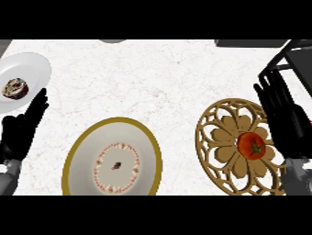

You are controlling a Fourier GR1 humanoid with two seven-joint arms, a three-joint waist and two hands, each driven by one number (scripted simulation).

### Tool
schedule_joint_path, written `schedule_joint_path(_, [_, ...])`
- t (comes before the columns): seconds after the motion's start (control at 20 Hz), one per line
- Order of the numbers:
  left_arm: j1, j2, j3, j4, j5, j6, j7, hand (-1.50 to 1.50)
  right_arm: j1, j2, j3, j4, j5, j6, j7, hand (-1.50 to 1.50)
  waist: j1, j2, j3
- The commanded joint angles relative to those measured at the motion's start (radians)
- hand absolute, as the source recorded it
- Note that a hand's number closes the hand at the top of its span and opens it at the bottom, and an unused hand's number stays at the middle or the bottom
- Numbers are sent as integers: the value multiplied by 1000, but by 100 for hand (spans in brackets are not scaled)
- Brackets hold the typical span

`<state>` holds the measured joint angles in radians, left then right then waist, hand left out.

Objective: Pick the tomato from the placemat and place it in the tiered shelf

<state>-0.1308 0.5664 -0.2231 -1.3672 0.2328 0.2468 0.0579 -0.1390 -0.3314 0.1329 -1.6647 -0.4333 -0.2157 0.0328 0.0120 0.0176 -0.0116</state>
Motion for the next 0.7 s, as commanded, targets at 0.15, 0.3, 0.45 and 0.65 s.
schedule_joint_path(0.15, [66, -4, 74, 5, 58, -9, -17, 0, 16, 58, -61, -73, 233, -268, -209, 150, -19, -27, 10])
schedule_joint_path(0.3, [86, -20, 81, 4, 80, -1, -6, 0, 153, -24, -213, 121, 357, -478, -133, 150, -92, 1, -7])
schedule_joint_path(0.45, [108, -30, 88, -4, 107, -23, -17, 0, 149, 134, -260, 97, 450, -754, -254, 150, -43, -18, 6])
schedule_joint_path(0.65, [152, -50, 74, -27, 113, -59, -49, 0, 151, 324, 47, 53, 590, -989, -328, -150, 8, -20, 10])
